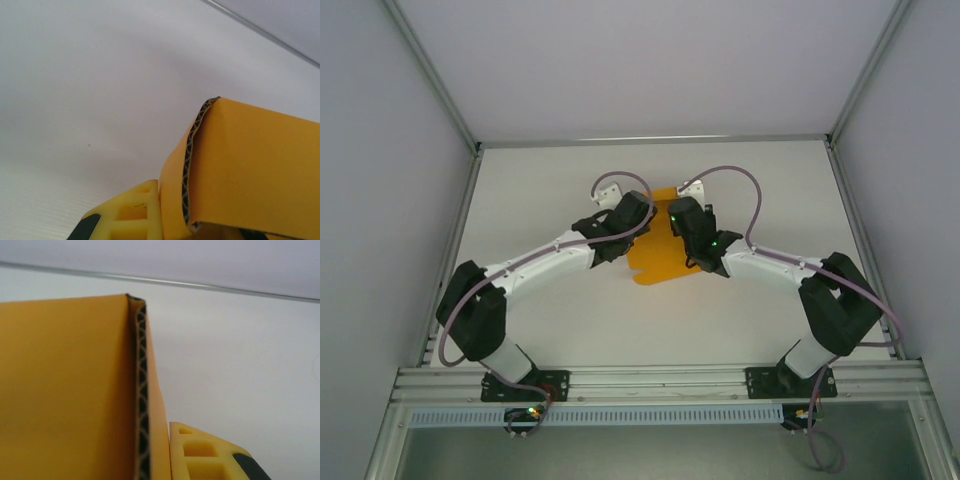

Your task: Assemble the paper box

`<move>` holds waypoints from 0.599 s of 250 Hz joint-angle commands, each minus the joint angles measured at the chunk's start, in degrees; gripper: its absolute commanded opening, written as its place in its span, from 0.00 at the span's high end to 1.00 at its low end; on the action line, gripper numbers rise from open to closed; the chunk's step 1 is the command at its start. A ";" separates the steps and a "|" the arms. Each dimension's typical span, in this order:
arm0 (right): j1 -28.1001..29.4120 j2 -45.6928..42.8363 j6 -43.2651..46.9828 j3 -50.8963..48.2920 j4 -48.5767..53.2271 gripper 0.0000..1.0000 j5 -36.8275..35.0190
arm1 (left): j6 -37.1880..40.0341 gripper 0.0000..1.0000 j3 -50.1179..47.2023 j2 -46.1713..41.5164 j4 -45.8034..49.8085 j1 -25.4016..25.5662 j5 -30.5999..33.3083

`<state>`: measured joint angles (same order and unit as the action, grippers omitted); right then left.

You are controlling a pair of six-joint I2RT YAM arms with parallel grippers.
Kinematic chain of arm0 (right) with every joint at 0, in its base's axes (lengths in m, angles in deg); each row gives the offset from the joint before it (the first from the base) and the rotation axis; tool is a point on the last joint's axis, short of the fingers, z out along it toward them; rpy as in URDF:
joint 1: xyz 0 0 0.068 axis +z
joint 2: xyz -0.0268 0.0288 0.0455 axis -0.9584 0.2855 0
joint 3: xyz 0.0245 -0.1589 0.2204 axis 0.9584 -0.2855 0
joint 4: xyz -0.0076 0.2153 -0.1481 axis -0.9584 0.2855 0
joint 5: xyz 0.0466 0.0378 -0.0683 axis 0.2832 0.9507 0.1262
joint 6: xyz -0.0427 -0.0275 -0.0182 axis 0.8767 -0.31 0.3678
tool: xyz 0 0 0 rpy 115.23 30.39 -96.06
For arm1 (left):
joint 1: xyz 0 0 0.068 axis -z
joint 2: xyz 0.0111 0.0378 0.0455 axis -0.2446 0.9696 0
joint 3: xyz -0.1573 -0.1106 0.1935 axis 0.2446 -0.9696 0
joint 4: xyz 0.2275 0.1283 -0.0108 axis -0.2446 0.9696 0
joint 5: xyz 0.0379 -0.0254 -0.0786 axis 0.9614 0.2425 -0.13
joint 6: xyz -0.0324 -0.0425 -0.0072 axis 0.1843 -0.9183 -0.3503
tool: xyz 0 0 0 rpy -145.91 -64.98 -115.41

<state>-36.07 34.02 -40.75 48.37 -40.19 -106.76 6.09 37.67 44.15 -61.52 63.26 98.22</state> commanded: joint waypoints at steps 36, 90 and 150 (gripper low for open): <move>-5.70 -2.95 -15.40 -0.61 5.58 1.00 -30.84 | -16.23 1.00 2.68 0.63 24.99 -4.06 15.39; -6.12 1.53 -14.38 4.10 11.19 1.00 -38.54 | -17.09 1.00 3.13 0.45 25.02 -2.72 17.15; -6.75 1.57 -3.27 1.73 -2.19 0.88 -17.68 | -10.08 1.00 0.17 0.52 15.16 -2.26 12.50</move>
<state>-35.31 36.07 -43.26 52.89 -35.71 -112.07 -1.17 41.54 45.84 -57.52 64.61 100.01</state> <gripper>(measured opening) 0.094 0.059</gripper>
